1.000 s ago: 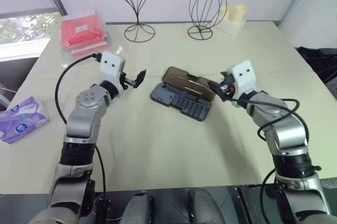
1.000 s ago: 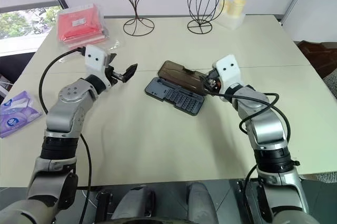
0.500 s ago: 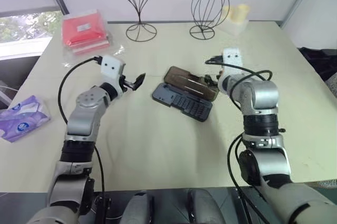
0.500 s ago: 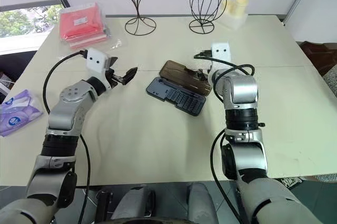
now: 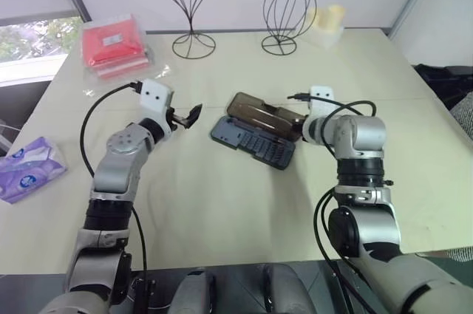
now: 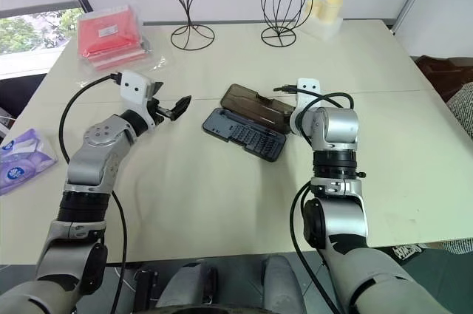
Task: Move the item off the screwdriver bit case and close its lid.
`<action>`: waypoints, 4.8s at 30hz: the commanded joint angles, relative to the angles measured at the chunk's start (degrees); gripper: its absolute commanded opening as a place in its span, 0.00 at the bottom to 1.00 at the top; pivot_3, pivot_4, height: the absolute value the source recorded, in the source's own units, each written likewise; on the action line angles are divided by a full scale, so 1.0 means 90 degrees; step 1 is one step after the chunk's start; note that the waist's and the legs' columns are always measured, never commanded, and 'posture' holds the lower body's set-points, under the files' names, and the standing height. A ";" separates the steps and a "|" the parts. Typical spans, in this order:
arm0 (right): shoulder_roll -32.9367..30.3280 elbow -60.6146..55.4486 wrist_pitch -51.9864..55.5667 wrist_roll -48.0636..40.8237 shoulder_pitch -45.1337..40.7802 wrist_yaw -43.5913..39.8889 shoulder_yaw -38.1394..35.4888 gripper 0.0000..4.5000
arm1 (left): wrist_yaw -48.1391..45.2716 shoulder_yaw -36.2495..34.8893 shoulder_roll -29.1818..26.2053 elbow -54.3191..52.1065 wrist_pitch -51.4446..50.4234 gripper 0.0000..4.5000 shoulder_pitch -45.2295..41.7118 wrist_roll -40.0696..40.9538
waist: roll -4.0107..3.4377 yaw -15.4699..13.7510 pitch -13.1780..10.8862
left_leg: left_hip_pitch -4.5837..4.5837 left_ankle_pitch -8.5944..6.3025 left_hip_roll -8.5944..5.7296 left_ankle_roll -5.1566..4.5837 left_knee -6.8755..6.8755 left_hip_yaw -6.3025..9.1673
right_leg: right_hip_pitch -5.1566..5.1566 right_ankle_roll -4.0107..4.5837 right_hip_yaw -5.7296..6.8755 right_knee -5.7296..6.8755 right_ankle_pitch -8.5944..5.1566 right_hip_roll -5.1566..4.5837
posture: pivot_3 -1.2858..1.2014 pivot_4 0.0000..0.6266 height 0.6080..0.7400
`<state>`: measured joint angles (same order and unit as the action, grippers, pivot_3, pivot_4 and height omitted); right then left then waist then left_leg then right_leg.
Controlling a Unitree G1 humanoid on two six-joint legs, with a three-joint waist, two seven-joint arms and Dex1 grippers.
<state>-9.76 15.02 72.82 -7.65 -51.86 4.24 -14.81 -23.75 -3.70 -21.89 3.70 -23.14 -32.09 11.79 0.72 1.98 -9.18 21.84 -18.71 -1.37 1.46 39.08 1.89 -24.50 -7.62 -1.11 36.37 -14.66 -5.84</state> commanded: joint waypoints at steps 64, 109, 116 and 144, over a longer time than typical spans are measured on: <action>-0.4210 -0.3530 -0.0813 -1.1706 0.3198 0.6361 0.2133 0.01 | 0.0031 -0.0078 -0.0287 -0.0194 0.0128 1.00 -0.0189 -0.0020 | 0.0006 -0.0139 -0.0001 | 0.0037 -0.0014 0.0008 -0.0029 0.0014 0.0001 | -0.0008 0.0000 0.0006 -0.0028 0.0000 -0.0004 | 0.52 0.24 1.00; -0.5949 -0.4615 -0.1736 -1.1706 0.3505 0.4854 0.2828 0.75 | -0.0177 -0.0010 -0.0194 -0.0152 0.0147 1.00 -0.0111 0.0035 | 0.0007 -0.0151 -0.0001 | 0.0039 -0.0023 0.0014 -0.0047 0.0019 0.0002 | -0.0007 0.0000 0.0006 -0.0034 0.0000 -0.0002 | 0.52 0.24 1.00; -0.5972 -0.4519 -0.1742 -1.1706 0.2784 0.4583 0.2659 0.99 | -0.1897 0.0139 -0.0651 -0.1097 -0.0278 1.00 0.0582 0.1038 | 0.0006 -0.0112 -0.0002 | 0.0038 -0.0013 0.0019 -0.0027 0.0019 0.0001 | -0.0008 0.0000 0.0006 -0.0034 0.0000 -0.0001 | 0.52 0.24 1.00; -0.5178 -0.5030 -0.2235 -0.5193 0.2807 -0.1250 0.2799 1.00 | -0.6238 0.2534 -0.1786 -0.1869 0.0738 0.02 0.1969 0.1315 | -0.0001 -0.0146 -0.0004 | 0.0037 -0.0029 0.0014 -0.0057 0.0018 -0.0003 | -0.0009 0.0002 0.0002 -0.0037 -0.0001 0.0007 | 0.52 0.24 1.00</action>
<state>-56.47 -30.00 54.04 -57.27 -25.75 -4.26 10.76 -79.73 18.28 -38.31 -13.61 -18.81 -14.70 25.00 0.72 0.67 -9.21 22.16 -18.98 -1.24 0.94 39.23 1.86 -24.59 -7.60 -1.09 36.04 -14.67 -5.78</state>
